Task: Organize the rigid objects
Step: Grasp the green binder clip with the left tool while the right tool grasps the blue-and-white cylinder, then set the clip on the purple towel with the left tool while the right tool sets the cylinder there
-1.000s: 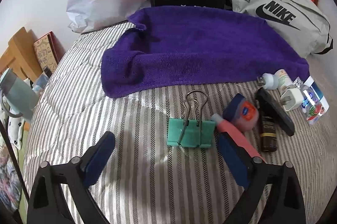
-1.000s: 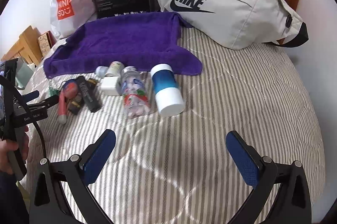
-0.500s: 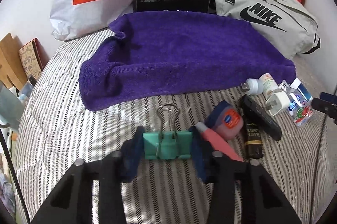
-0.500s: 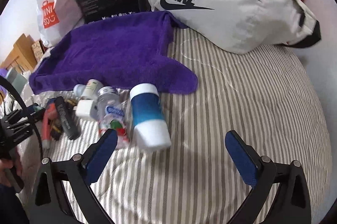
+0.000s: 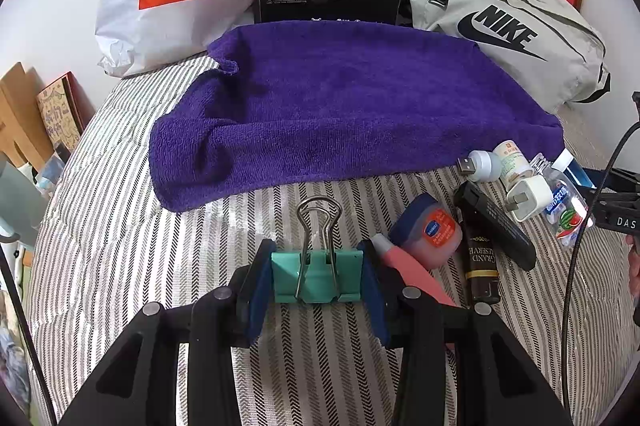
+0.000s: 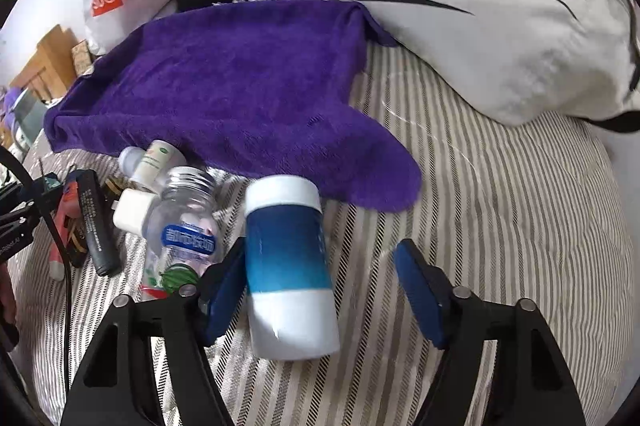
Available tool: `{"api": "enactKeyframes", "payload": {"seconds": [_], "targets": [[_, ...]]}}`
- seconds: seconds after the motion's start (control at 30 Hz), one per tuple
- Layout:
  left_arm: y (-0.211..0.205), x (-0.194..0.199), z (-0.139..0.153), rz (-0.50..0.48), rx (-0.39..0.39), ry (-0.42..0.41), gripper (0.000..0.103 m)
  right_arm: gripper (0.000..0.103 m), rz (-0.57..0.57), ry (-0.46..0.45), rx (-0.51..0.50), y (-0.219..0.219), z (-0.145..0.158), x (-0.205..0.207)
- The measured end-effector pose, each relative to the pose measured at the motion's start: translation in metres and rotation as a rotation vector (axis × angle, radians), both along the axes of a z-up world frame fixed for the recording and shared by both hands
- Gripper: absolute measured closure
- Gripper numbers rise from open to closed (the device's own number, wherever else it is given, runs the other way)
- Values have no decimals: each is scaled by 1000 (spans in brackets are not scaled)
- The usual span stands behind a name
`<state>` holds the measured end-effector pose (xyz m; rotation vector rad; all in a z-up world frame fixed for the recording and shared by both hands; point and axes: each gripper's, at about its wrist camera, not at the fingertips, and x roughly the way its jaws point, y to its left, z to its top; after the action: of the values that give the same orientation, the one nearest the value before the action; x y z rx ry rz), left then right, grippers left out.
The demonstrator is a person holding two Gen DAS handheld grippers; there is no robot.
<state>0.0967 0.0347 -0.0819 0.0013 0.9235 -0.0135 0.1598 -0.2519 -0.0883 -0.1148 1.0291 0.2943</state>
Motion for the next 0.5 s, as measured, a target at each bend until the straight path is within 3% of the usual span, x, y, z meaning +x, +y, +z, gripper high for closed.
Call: {"api": "enactKeyframes", "payload": {"seconds": [0.13,0.23,0.5], "targets": [[0,0,0,4,0,1,64,67,53,2,-6,5,4,-3],[0,0,-1,12,0,0,64,67,69,5,-35,8,5,-9],[5,-7,1,28,0,10,64,67,56,22,0,1,7,-9]]}}
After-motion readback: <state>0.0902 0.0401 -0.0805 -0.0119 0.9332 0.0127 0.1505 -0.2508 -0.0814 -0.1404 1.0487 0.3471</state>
